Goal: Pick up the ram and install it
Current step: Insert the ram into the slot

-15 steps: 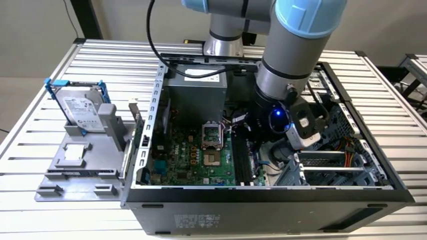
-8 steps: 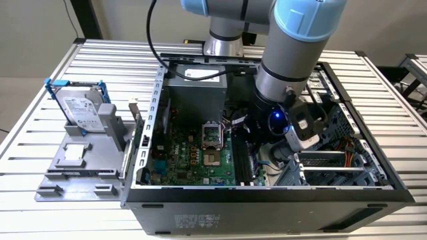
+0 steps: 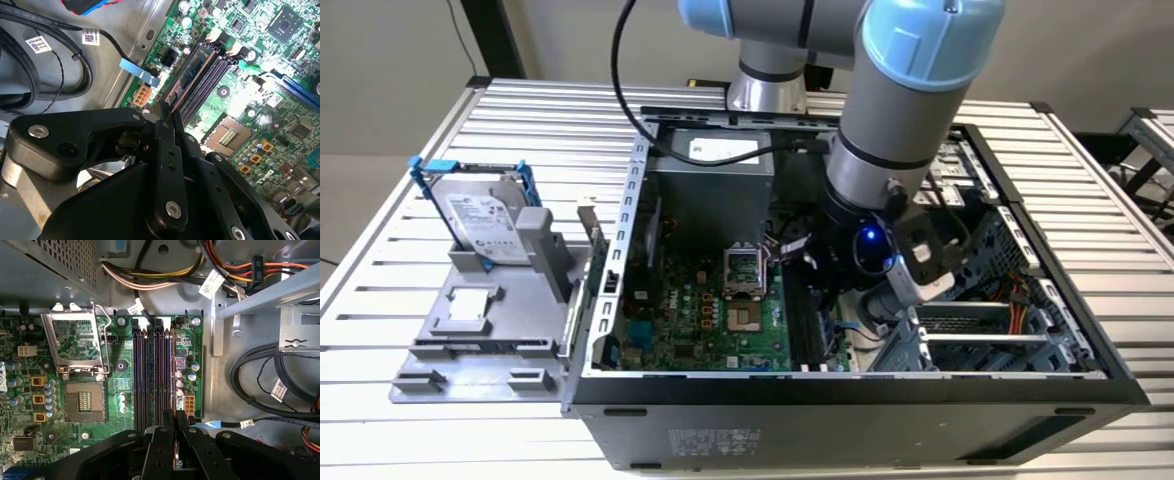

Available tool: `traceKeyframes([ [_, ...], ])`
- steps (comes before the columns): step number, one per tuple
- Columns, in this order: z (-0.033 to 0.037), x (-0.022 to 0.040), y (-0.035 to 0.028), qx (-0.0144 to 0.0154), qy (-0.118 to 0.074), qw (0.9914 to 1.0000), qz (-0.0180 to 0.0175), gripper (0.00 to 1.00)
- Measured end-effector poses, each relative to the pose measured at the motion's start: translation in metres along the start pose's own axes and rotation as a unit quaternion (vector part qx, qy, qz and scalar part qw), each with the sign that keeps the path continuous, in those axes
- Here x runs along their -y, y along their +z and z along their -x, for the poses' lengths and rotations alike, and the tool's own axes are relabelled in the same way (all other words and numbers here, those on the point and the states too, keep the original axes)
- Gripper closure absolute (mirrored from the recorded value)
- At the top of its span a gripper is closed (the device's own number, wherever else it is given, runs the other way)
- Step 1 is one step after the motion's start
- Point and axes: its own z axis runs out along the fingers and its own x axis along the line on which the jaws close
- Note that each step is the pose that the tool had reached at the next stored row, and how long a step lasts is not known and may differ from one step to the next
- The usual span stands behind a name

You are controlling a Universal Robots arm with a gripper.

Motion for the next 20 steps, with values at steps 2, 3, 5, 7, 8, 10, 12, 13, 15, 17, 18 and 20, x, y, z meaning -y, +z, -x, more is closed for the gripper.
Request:
traceKeyframes([
  [2, -0.0003, 0.0000, 0.0010, -0.0002, 0.000, 1.00000, -0.0010, 1.00],
  [3, -0.0006, 0.0000, 0.0012, -0.0003, 0.000, 1.00000, -0.0014, 1.00],
  [5, -0.0013, 0.0000, 0.0019, -0.0005, 0.000, 1.00000, -0.0024, 1.00],
  [7, -0.0016, 0.0001, 0.0021, -0.0007, -0.001, 0.99999, -0.0031, 1.00],
  [8, -0.0018, 0.0000, 0.0023, -0.0007, -0.001, 0.99999, -0.0033, 1.00],
  [10, -0.0020, 0.0001, 0.0025, -0.0010, -0.001, 0.99999, -0.0038, 1.00],
  [12, -0.0020, 0.0000, 0.0031, -0.0014, -0.001, 0.99999, -0.0039, 1.00],
  [13, -0.0021, 0.0000, 0.0036, -0.0015, -0.001, 0.99999, -0.0040, 1.00],
  [15, -0.0021, 0.0000, 0.0046, -0.0018, -0.002, 0.99999, -0.0042, 1.00],
  [17, -0.0021, 0.0000, 0.0056, -0.0018, -0.002, 0.99999, -0.0042, 1.00],
  [18, -0.0022, 0.0000, 0.0059, -0.0019, -0.002, 0.99999, -0.0044, 1.00],
  [20, -0.0023, 0.0000, 0.0060, -0.0019, -0.002, 0.99999, -0.0044, 1.00],
])
